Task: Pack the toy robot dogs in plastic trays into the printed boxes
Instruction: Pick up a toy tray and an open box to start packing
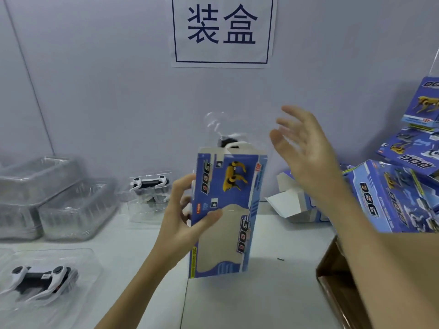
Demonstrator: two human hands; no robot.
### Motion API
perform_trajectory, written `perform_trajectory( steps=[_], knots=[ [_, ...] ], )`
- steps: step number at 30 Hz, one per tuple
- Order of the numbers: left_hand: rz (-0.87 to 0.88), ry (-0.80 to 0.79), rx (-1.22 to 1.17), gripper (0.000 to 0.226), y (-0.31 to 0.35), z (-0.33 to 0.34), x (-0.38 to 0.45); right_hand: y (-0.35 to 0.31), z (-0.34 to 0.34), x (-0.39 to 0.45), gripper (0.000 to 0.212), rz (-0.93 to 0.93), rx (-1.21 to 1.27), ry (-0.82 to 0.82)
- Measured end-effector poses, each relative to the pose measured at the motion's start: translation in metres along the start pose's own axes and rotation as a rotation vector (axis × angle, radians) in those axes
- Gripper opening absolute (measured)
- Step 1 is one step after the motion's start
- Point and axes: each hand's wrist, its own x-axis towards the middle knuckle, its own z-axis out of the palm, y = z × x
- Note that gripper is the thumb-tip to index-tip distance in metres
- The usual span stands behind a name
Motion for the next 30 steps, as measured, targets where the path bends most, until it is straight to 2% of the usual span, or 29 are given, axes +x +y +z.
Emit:
perform_trajectory(
  steps=[2, 6, 10, 16, 19, 24, 30],
  knots=[
    [-0.066, 0.007, -0.152, 0.073, -0.005, 0.003, -0.003, 0.019, 0.018, -0.032, 0.065, 0.067, 0.111, 0.038],
    [-0.203, -0.052, -0.271, 0.075, -0.013, 0.006, -0.010, 0.050, 0.045, -0.078, 0.075, 0.190, 0.218, -0.122],
    [-0.273, -0.084, -0.267, 0.074, -0.020, 0.008, -0.014, 0.064, 0.052, -0.096, 0.064, 0.211, 0.316, -0.085],
    [-0.306, -0.082, -0.232, 0.076, -0.027, 0.009, -0.018, 0.074, 0.051, -0.108, 0.040, 0.269, 0.281, 0.015],
    [-0.292, -0.085, -0.210, 0.078, -0.024, 0.009, -0.019, 0.077, 0.051, -0.110, 0.041, 0.260, 0.234, 0.042],
    [-0.280, -0.087, -0.165, 0.078, -0.021, 0.012, -0.022, 0.075, 0.052, -0.113, 0.067, 0.279, 0.210, 0.064],
    [-0.315, -0.099, -0.103, 0.058, -0.017, 0.013, -0.023, 0.075, 0.052, -0.114, 0.048, 0.292, 0.211, 0.009]
  ],
)
